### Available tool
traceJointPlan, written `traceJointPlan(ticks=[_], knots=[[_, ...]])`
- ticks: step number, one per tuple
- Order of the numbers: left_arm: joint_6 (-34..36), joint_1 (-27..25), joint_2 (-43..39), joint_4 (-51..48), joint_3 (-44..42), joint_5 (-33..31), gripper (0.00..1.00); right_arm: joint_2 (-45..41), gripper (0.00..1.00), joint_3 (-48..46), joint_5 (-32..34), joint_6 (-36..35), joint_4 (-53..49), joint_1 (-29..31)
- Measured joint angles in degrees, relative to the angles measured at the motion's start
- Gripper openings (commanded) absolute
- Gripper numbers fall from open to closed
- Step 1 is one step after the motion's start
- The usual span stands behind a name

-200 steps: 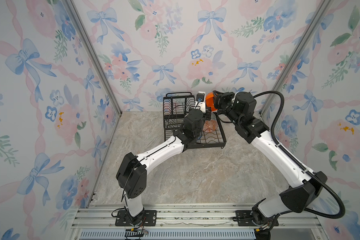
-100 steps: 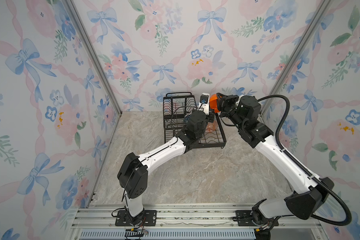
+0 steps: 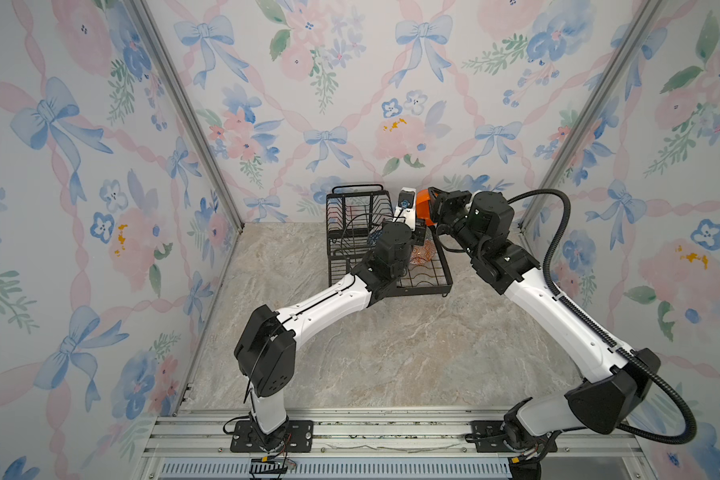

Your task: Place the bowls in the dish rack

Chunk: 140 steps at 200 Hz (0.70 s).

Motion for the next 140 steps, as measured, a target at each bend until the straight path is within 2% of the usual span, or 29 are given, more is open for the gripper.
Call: traceJointPlan(ticks=[29, 58, 109, 140], knots=[[0.5, 0.2, 0.0, -2.0, -0.1, -0.7, 0.16, 1.3, 0.0, 0.1, -0.3, -0.7, 0.6, 0.0], [1.0, 0.1, -0.7, -2.2, -0.1, -0.8, 0.26, 3.8, 0.0, 0.3, 0.0, -1.5, 1.7, 0.0], [0.9, 0.0, -3.6, -2.5, -1.7, -1.4, 0.34, 8.4, 0.0, 1.9, -1.1, -1.2, 3.7, 0.0], [0.9, 0.4, -5.4, -2.5, -2.1, -1.9, 0.35, 9.3, 0.0, 2.1, -1.3, -1.2, 3.9, -0.2]])
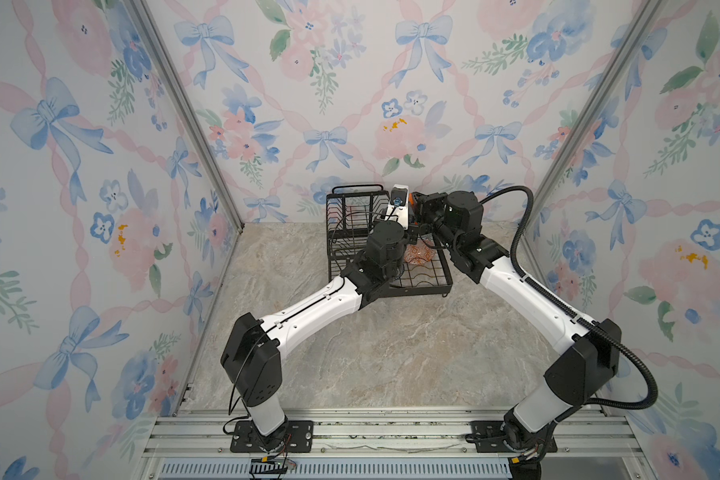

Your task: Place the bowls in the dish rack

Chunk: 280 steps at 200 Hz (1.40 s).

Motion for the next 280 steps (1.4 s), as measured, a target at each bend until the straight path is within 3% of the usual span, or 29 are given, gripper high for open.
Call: traceJointPlan(ticks=[54, 91, 119, 146, 204, 241, 280], knots=[[-1.0, 1.6, -3.3, -2.7, -1.7, -0.2, 0.41, 0.1, 0.0, 0.0, -1.3, 0.0, 1.3, -1.2], [-3.8, 2.6, -4.7, -6.7, -1.9, -0.2, 0.57, 0.1, 0.0, 0.0, -3.3, -0.5, 2.6, -3.1], [-6.9, 2.8, -5.9, -12.2, -1.7, 0.1, 0.73, -0.3, 0.0, -0.8, -6.7, -2.1, 3.1, -6.0], [-10.4, 2.5, -6.7, -17.8, -1.1, 0.1, 0.98, -2.3, 0.0, -3.4, -9.9, -4.0, 3.2, -9.7], [-15.5, 0.9, -8.9, -25.7, -1.1, 4.0, 0.98, -7.9, 0.0, -11.2, -13.4, -9.2, 3.9, -14.3], [-14.5, 3.3, -8.0, -29.3, 0.5, 13.2, 0.98, -9.5, 0.0, -18.8, -13.0, -12.9, 8.5, -14.6], [-12.0, 7.0, -4.3, -31.9, 5.4, 21.1, 0.98, -9.4, 0.0, -19.8, -13.3, -17.4, 10.0, -14.6]])
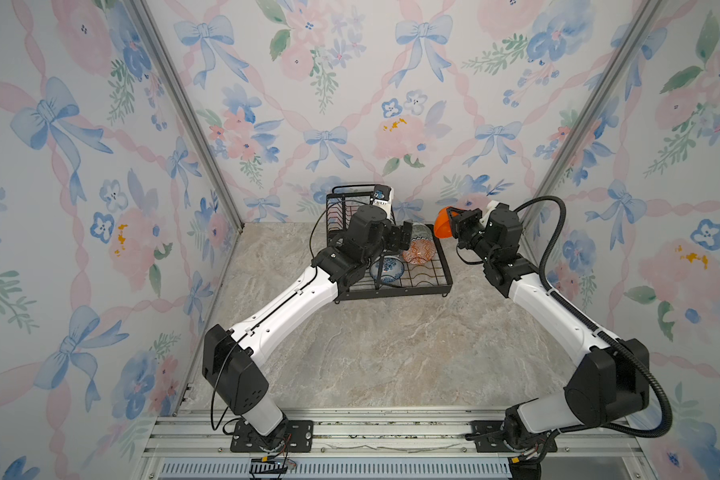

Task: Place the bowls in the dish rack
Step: 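Lower the orange bowl on edge into the slot against the red-patterned bowl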

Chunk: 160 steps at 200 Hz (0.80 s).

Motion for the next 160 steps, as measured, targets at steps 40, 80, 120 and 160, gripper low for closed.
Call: traceJointPlan(ticks=[40, 80, 120, 160], knots=[[1.0, 0.0, 0.6, -2.8, 0.4, 4.5, 0.98, 0.8, 0.0, -3.0, -0.5, -1.2, 3.2, 0.0], [3.7, 0.0, 0.8, -4.3, -0.4, 6.9, 0.98, 4.4, 0.0, -3.9, -1.1, -2.4, 3.1, 0.1], [6.5, -0.3, 2.0, -4.6, -0.4, 9.0, 0.98, 7.9, 0.0, -4.4, -1.9, -2.2, 3.3, 0.5], [8.7, -1.0, 3.4, -5.1, -0.4, 9.4, 0.98, 9.4, 0.0, -6.5, -1.6, -1.5, 4.6, 1.5]])
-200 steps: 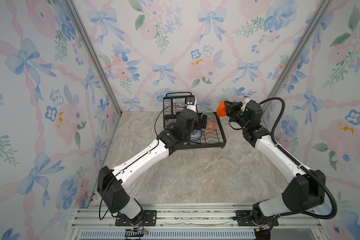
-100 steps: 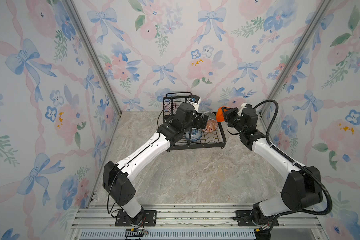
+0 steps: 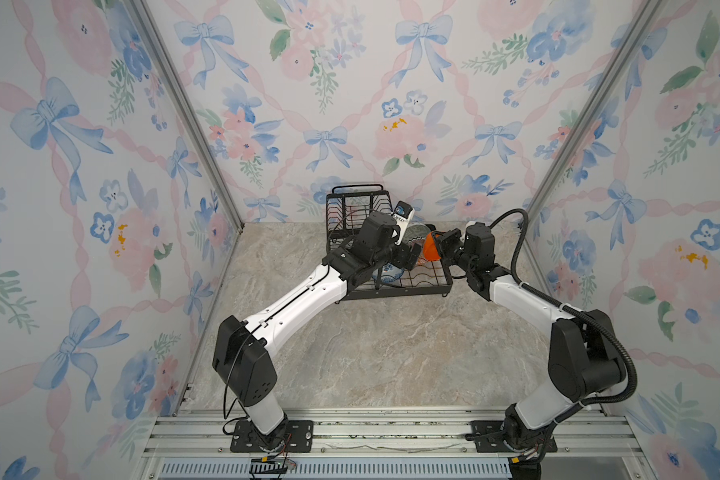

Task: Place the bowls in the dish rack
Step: 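Lower the orange bowl on edge into the slot against the red-patterned bowl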

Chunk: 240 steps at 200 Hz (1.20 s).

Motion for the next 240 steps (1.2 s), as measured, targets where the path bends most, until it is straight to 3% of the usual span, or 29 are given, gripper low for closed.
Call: traceJointPlan(ticks=[102, 240], knots=[[0.7, -0.8, -2.3, 0.9, -4.7, -0.7, 0.98, 11.7, 0.0, -1.7, 0.2, 6.7, 8.2, 2.3], [0.8, -1.1, -3.2, 1.1, -5.8, -1.6, 0.98, 17.8, 0.0, 0.2, 1.5, 10.6, 14.7, 2.6]])
